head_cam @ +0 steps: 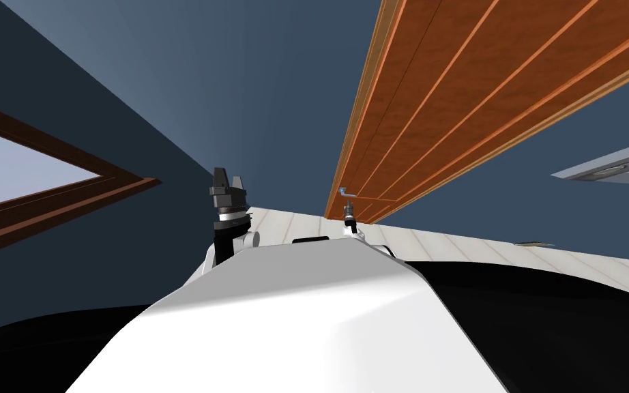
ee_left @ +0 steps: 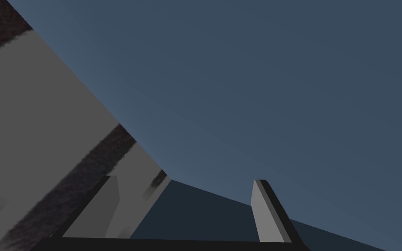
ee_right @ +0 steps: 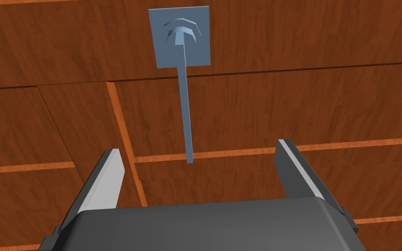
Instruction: Pull the door open
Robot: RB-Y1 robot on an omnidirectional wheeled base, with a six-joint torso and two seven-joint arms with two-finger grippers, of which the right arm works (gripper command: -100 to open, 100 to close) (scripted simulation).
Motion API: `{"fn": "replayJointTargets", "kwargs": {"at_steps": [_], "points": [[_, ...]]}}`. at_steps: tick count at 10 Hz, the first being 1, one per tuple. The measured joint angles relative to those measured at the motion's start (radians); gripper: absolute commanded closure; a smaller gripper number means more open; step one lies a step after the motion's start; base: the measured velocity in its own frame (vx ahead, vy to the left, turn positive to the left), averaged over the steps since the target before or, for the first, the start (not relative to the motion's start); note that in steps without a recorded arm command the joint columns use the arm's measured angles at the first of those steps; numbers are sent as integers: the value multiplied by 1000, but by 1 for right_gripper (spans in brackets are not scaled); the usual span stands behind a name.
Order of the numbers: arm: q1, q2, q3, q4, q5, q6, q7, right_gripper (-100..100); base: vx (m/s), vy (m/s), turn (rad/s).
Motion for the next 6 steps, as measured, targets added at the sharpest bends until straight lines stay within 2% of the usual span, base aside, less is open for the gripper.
{"fn": "replayJointTargets", "kwargs": {"at_steps": [1,2,4,6], "points": [[-10,-2,-1,24,-1,-8,0,-100,12,-25,17],[-11,-3,-1,27,-2,-10,0,-100,143,-1,106],[13,-14,-7,7,-6,-4,-9,-100,154,-28,69],[5,-31,-13,45,-11,-28,-24,-100,158,-13,86]]}}
